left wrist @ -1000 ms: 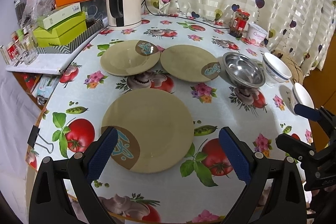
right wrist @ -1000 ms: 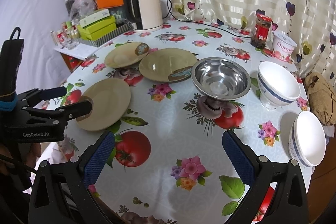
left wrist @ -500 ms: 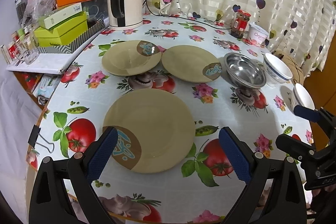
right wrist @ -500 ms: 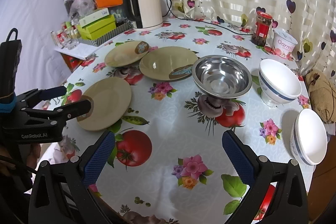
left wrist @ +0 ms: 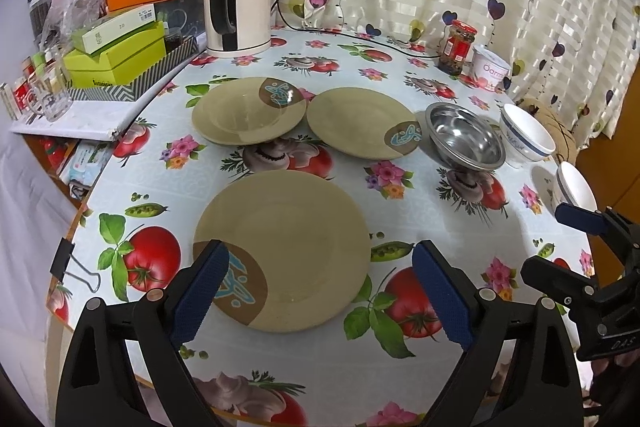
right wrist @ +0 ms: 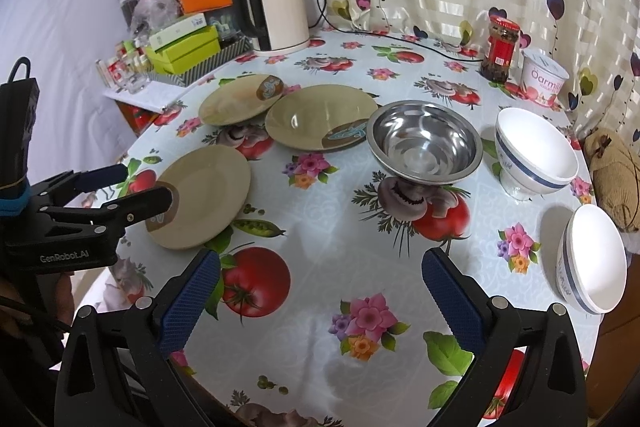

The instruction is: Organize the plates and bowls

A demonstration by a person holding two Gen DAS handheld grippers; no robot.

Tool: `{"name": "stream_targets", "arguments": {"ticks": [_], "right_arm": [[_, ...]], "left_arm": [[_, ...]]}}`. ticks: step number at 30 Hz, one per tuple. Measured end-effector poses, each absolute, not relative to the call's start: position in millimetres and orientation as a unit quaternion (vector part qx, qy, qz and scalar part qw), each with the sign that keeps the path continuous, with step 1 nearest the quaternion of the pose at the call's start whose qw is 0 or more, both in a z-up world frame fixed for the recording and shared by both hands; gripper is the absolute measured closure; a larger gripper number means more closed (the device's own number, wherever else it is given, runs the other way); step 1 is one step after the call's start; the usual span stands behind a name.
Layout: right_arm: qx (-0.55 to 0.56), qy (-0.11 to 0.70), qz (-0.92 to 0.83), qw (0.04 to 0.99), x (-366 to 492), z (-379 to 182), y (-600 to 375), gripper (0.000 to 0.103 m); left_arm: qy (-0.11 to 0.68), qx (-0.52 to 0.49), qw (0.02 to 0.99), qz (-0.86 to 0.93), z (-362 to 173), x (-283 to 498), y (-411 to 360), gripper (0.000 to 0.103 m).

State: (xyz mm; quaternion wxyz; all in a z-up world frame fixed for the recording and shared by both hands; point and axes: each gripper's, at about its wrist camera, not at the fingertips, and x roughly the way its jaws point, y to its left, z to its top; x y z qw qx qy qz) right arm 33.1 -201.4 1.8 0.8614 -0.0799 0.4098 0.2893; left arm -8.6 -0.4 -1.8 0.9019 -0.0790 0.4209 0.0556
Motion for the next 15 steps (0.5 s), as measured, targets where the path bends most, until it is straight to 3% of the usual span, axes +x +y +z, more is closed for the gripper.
{"name": "stream_targets", "arguments": {"ticks": [15], "right_arm": [[-0.079, 0.412, 0.290, 0.860, 33.8, 0.9, -199.7, 0.001]], "left_arm": [[0.422, -0.080, 0.901, 0.057, -2.8, -7.6, 1.1, 0.010]]}}
